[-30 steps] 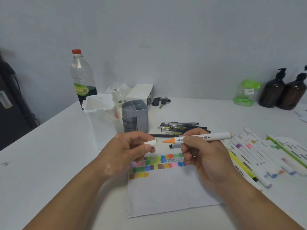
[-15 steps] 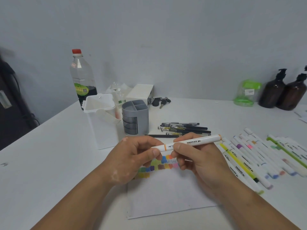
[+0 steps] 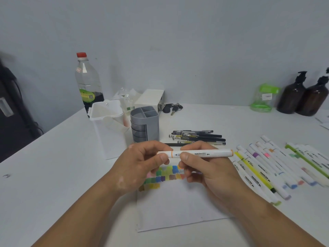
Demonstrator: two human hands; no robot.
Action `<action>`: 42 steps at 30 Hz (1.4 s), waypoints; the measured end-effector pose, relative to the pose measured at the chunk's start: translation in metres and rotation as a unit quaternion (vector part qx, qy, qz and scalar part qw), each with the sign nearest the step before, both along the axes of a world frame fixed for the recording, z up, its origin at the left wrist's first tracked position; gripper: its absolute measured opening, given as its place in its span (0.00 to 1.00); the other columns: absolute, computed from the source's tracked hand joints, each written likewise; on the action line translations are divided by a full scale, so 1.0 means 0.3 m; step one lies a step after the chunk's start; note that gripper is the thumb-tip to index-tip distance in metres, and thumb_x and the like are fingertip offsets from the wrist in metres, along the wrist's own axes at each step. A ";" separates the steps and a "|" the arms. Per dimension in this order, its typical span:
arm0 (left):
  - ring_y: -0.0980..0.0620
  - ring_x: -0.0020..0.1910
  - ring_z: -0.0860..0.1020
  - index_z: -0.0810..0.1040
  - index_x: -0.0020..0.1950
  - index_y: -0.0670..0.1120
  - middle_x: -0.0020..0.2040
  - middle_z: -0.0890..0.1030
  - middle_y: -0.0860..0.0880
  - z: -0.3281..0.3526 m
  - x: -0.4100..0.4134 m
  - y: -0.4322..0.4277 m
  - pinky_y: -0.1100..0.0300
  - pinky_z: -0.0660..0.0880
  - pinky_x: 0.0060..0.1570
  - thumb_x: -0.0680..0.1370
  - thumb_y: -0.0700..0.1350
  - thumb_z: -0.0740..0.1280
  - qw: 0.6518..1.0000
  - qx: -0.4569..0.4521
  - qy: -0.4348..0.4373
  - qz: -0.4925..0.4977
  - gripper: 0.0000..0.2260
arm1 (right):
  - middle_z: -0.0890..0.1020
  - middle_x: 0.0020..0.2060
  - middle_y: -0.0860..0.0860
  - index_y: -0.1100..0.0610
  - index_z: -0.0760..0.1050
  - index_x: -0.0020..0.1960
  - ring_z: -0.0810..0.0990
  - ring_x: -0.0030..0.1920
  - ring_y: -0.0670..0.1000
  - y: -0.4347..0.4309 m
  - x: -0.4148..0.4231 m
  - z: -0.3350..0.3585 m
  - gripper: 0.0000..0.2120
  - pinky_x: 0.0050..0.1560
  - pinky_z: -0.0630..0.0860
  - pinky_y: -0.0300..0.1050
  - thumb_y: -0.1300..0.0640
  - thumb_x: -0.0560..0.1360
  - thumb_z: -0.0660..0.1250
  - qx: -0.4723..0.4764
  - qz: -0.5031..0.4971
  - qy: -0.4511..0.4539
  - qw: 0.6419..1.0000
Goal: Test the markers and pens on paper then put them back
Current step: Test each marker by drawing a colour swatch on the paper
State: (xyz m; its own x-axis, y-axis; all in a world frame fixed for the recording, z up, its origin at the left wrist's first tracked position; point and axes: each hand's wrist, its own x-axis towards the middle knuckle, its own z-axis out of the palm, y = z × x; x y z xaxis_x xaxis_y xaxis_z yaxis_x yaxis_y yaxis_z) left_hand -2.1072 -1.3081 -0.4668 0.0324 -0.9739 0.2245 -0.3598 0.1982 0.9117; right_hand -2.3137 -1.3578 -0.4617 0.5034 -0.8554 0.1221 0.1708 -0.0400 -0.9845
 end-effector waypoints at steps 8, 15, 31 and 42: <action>0.54 0.38 0.77 0.85 0.51 0.57 0.42 0.82 0.51 0.000 0.025 0.012 0.57 0.79 0.40 0.80 0.44 0.69 0.999 0.031 -0.010 -0.008 0.08 | 0.86 0.48 0.64 0.57 0.85 0.58 0.78 0.35 0.52 -0.054 -0.119 0.083 0.32 0.31 0.71 0.40 0.32 0.67 0.71 0.062 0.161 0.111 0.979; 0.58 0.36 0.78 0.82 0.55 0.61 0.41 0.84 0.53 -0.024 -0.012 0.001 0.60 0.79 0.40 0.79 0.46 0.71 0.993 0.033 -0.104 -0.034 0.09 | 0.87 0.37 0.44 0.44 0.81 0.48 0.77 0.34 0.39 -0.005 -0.072 0.060 0.03 0.39 0.70 0.38 0.47 0.77 0.70 -0.107 0.104 0.370 0.917; 0.59 0.42 0.78 0.85 0.43 0.59 0.41 0.80 0.63 -0.051 0.038 -0.024 0.68 0.76 0.41 0.74 0.53 0.75 0.937 0.075 -0.329 0.084 0.01 | 0.82 0.37 0.46 0.51 0.79 0.42 0.80 0.39 0.46 -0.089 -0.179 0.055 0.10 0.36 0.75 0.43 0.49 0.65 0.76 -0.139 -0.164 0.621 0.754; 0.59 0.39 0.78 0.83 0.42 0.61 0.35 0.81 0.62 -0.042 0.057 -0.030 0.71 0.73 0.35 0.75 0.53 0.74 0.955 0.059 -0.263 0.128 0.03 | 0.85 0.52 0.43 0.44 0.81 0.57 0.81 0.52 0.49 -0.171 -0.065 0.028 0.12 0.52 0.79 0.46 0.56 0.78 0.65 -0.351 -0.178 0.547 0.739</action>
